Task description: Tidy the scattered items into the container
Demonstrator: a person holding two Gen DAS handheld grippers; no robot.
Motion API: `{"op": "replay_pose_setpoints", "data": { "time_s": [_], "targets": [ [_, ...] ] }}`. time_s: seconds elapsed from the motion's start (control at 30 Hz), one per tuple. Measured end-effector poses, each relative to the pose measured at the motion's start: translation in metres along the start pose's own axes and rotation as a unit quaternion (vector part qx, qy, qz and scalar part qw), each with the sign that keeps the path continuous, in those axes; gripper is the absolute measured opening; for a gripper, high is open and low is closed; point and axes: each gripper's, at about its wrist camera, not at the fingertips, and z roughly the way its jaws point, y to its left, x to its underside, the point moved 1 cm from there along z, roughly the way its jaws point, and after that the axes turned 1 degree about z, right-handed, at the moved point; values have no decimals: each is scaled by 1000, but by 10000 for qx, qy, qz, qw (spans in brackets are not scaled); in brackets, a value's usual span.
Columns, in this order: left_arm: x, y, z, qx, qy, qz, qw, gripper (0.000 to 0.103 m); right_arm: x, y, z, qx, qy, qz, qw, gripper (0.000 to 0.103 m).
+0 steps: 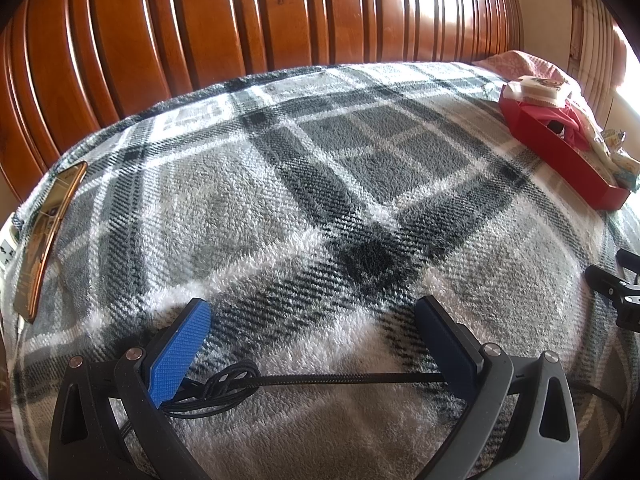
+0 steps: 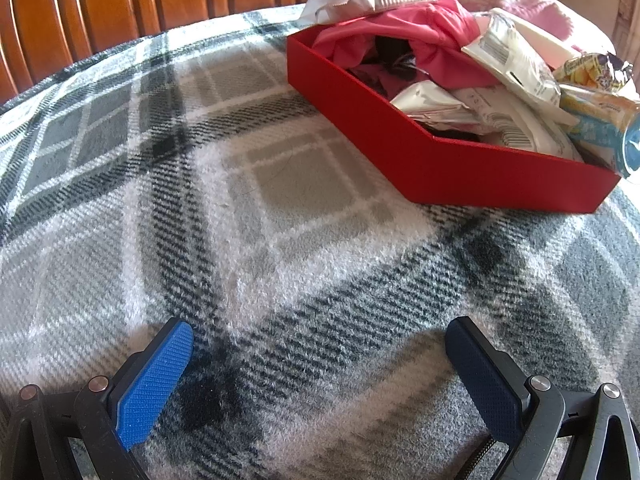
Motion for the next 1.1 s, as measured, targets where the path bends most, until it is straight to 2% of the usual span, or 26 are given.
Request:
{"op": "replay_pose_setpoints", "data": {
  "time_s": [1.1],
  "targets": [
    [1, 1, 0, -2, -22, 6, 10000, 103, -1, -1, -2, -38, 43, 5, 10000, 103]
  ]
}}
